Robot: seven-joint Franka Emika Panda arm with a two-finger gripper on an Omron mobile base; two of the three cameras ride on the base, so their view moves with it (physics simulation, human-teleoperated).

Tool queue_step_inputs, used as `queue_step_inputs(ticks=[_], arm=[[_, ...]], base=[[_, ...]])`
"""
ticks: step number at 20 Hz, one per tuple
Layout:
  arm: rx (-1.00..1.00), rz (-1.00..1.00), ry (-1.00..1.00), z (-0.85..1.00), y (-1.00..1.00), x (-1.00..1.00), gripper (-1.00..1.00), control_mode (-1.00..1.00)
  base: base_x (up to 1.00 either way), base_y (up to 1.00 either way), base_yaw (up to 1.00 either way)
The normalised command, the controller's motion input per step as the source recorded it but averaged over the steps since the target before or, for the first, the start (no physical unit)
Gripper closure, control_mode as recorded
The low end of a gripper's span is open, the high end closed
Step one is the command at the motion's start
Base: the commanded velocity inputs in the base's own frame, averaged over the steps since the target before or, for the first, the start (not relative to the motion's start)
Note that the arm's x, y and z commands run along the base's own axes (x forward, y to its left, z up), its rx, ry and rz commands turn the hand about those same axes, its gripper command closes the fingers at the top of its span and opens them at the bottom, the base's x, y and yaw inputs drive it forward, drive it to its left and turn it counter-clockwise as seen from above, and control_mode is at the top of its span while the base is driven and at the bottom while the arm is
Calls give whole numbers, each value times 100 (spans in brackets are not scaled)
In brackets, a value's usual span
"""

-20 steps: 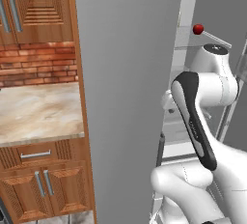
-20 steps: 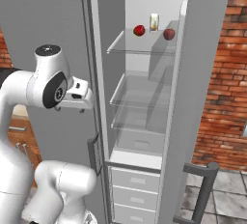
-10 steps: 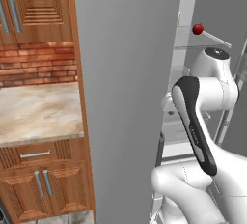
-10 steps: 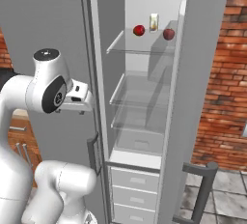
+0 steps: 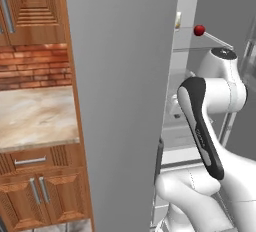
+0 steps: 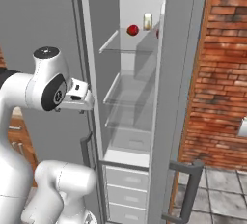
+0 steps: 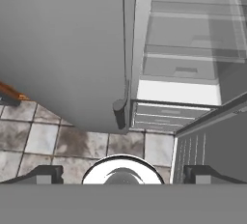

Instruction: Pick the apple and mango from the fridge and place them on the plate next to the blender to make a fruit smoothie.

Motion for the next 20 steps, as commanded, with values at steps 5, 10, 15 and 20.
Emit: queue_step_inputs(ticks=[5,10,15,20], arm=[[0,0,0,0,0,0,-100,100],[0,0,0,0,0,0,-100,100],[0,0,0,0,0,0,-100,100],[0,0,0,0,0,0,-100,100]], base=[[-2,-39,0],[0,-30,0],[0,-24,0],[0,-36,0]])
